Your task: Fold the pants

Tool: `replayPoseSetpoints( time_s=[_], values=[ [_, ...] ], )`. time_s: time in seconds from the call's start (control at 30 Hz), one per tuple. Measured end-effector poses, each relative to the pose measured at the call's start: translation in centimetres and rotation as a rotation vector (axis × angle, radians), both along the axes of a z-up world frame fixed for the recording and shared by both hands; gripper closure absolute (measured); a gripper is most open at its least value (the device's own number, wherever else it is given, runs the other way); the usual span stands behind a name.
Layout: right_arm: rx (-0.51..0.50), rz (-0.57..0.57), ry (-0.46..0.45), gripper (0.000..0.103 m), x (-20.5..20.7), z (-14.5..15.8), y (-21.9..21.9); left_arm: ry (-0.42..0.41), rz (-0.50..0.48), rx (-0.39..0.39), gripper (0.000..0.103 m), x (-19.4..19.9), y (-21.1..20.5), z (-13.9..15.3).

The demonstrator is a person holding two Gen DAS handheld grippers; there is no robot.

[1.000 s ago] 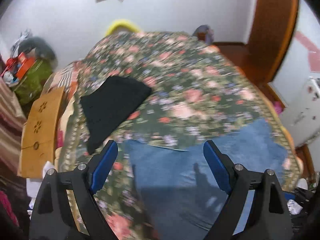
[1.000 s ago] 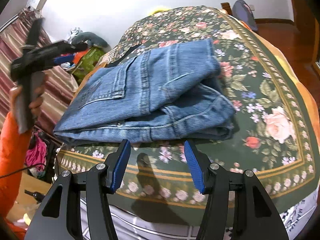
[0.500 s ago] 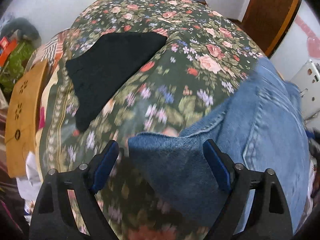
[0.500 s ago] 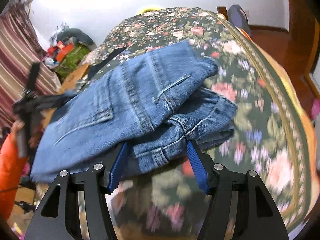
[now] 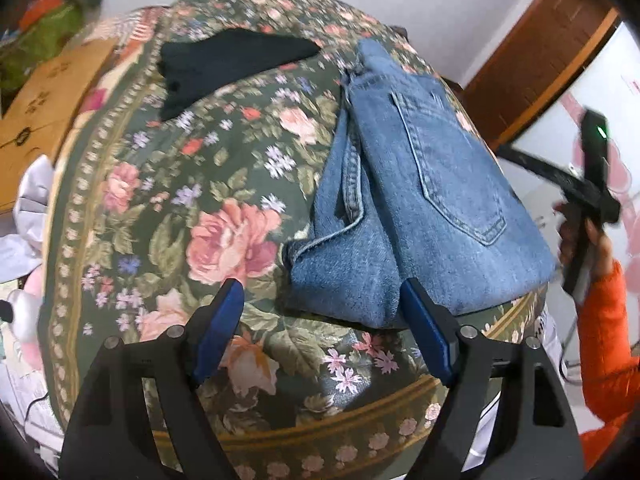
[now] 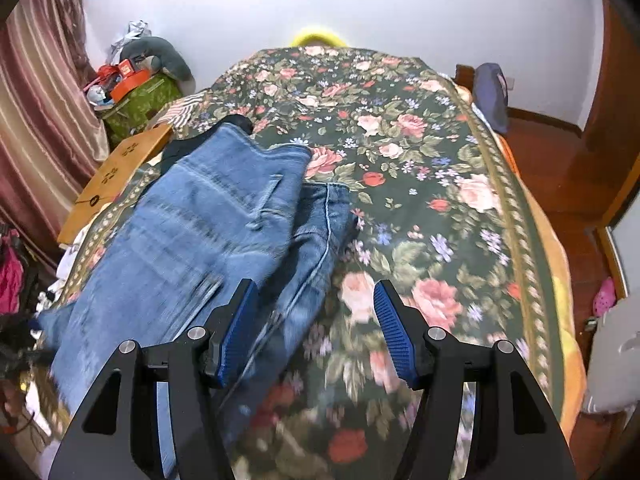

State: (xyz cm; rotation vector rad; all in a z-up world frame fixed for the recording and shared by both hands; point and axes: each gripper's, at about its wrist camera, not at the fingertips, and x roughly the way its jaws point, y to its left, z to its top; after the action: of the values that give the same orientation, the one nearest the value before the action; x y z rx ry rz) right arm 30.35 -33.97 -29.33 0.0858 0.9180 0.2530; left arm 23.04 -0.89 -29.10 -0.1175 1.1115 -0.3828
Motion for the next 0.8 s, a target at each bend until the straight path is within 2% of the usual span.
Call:
replayPoseSetpoints(
  time_s=[0.13, 0.2, 0.27, 0.3, 0.37, 0.43, 0.47, 0.57, 0.63, 0.73, 0.8],
  values=[
    [0.009, 0.036, -0.015, 0.045, -2.9, 1.1, 0.9, -0.113, 0.014, 0.089, 0.023, 0.2, -0.2, 2.4],
    [0.039, 0.061, -0.01, 0.045, -4.4, 1.1, 1.7, -0.128, -0.016, 0.092, 0.031, 0.7, -0.6, 2.9],
    [0.08, 0.086, 0.002, 0.045, -5.7, 0.8, 2.7, -0.08, -0.044, 0.106, 0.06, 1.5, -1.3, 2.3],
    [0.089, 0.096, 0.012, 0.045, -5.9, 0.4, 3.3, -0.05, -0.055, 0.093, 0.066, 1.8, -1.4, 1.8],
    [0.102, 0.115, 0.035, 0.049, -6.3, -0.7, 4.5, -0.054, -0.051, 0.09, 0.068, 1.8, -1.5, 1.3],
    [0.104, 0.109, 0.03, 0.063, -6.6, -1.5, 5.1, -0.067, -0.04, 0.081, 0.068, 1.7, -1.2, 1.1],
    [0.093, 0.107, 0.02, 0.075, -6.6, -2.2, 5.3, -0.071, -0.03, 0.075, 0.068, 1.5, -1.0, 0.9],
    [0.166, 0.093, 0.036, 0.082, -6.5, -3.5, 4.1, -0.056, 0.003, 0.089, 0.067, 1.2, -0.8, -0.2],
    [0.182, 0.093, 0.04, 0.082, -6.7, -3.6, 3.7, -0.05, 0.025, 0.086, 0.066, 1.2, -0.7, -0.5],
    [0.138, 0.105, 0.037, 0.082, -6.8, -3.0, 4.3, -0.055, 0.018, 0.126, 0.066, 1.4, -1.2, 0.3],
    [0.104, 0.127, 0.021, 0.081, -6.7, -1.4, 4.3, -0.055, 0.007, 0.122, 0.067, 1.7, -1.0, 2.1]
  ],
)
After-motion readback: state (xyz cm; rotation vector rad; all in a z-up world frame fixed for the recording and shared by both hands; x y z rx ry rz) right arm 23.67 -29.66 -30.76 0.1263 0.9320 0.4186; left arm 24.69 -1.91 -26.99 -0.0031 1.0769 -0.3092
